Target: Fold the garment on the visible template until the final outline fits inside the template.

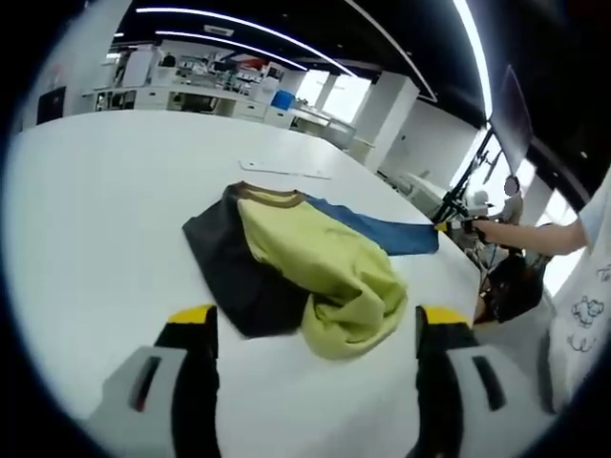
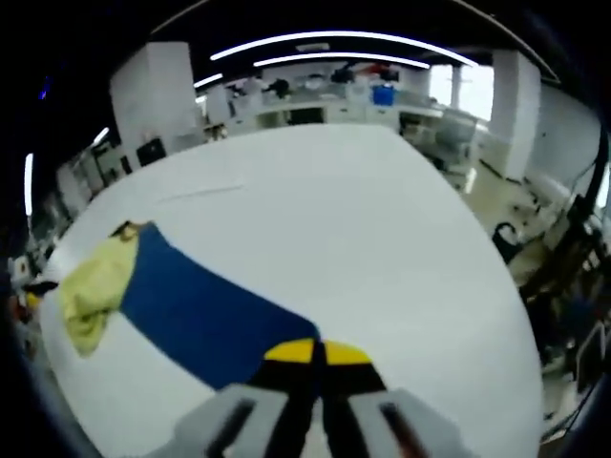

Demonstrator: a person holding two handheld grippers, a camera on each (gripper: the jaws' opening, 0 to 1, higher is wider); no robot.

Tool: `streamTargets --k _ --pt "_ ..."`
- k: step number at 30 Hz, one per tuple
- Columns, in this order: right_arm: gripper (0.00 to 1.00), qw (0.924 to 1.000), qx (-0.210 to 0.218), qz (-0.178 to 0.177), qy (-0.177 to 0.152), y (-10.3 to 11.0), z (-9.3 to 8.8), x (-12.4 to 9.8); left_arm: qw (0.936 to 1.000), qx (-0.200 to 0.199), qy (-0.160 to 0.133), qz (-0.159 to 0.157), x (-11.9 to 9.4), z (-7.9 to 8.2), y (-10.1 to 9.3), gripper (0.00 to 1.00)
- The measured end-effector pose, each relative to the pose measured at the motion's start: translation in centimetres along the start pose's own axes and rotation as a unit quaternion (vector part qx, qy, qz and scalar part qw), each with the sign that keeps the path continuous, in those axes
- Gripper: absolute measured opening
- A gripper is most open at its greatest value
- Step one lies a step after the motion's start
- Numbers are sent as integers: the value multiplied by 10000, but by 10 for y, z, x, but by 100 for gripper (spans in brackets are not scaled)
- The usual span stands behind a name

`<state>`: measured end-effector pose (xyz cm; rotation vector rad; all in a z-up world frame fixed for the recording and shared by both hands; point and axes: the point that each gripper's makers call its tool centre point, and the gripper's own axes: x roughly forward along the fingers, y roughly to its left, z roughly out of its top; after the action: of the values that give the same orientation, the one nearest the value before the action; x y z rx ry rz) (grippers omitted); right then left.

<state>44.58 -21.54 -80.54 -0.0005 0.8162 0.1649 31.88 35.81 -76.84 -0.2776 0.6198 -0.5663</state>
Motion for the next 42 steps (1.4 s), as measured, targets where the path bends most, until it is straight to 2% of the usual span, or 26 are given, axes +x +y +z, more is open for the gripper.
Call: streamTargets --k 3,9,18,29,30,34,39,42 --pt "0 9999 -82 -110 87 -5 5 8 10000 -20 26 15 1 -2 0 82" --pt "0 9995 28 -231 202 -13 6 17 10000 -78 24 32 2 -5 -2 82" --pt "0 9991 -48 -247 343 -10 -1 20 9999 -145 29 79 1 -9 -2 82" --pt "0 9996 -55 -219 173 -17 6 15 9999 -141 3 61 1 -8 -4 82" --pt "0 9998 -47 -130 133 -15 7 14 9999 -134 -1 52 1 -8 -5 82" --pt "10 9999 -108 27 -6 -9 11 12 9999 -130 -26 36 0 -6 -3 82" --pt "30 9982 -306 460 -231 13 15 2 9999 -101 -45 5 0 -5 -5 82" --pt "39 9967 -318 671 -333 26 16 -3 10000 -78 -51 -17 -1 -4 -10 82"
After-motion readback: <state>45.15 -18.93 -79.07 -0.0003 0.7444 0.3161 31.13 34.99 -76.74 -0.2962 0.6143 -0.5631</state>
